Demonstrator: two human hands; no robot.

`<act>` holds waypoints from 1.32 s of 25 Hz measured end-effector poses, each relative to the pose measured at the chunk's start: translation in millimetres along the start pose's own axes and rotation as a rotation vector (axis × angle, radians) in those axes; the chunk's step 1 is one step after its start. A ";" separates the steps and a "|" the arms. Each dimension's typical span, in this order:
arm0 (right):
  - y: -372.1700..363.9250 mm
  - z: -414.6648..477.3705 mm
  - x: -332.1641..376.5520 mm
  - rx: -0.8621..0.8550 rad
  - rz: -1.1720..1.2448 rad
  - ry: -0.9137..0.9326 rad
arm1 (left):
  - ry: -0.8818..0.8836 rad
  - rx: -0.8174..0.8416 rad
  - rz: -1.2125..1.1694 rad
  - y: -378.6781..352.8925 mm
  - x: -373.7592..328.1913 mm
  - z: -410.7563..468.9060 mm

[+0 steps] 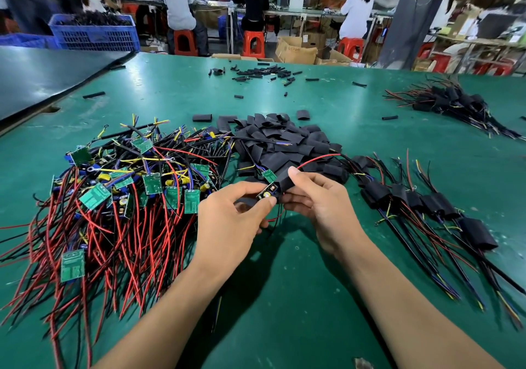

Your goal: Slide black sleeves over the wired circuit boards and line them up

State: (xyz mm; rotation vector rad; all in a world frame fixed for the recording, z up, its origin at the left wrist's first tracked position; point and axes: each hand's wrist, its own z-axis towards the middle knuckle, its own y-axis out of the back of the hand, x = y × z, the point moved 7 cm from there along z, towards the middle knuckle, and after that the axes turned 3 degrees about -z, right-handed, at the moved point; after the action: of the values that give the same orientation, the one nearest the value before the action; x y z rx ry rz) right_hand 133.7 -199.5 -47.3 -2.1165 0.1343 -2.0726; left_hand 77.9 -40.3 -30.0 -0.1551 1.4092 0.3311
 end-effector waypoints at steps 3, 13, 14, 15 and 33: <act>-0.6 -0.2 -0.2 0.009 0.005 -0.006 | -0.026 -0.033 0.042 1.1 1.6 0.4; 0.8 -0.8 3.8 -0.004 -0.121 0.042 | -0.154 -0.022 0.144 -1.6 -6.2 -1.8; 0.3 -1.6 3.6 -0.003 -0.131 0.047 | -0.169 -0.017 0.157 -2.2 -7.6 -2.6; -0.4 -2.0 3.2 -0.003 -0.139 0.048 | -0.174 -0.016 0.164 -2.5 -8.2 -2.9; -10.4 -7.3 -6.2 0.030 -0.051 -0.092 | -0.241 -0.053 0.277 2.0 -12.6 -2.6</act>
State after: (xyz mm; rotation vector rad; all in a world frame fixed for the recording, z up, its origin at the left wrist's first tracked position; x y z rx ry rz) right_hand 125.6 -188.5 -51.4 -2.2148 0.0376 -1.9869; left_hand 73.3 -40.9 -17.9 0.0377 1.1838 0.5969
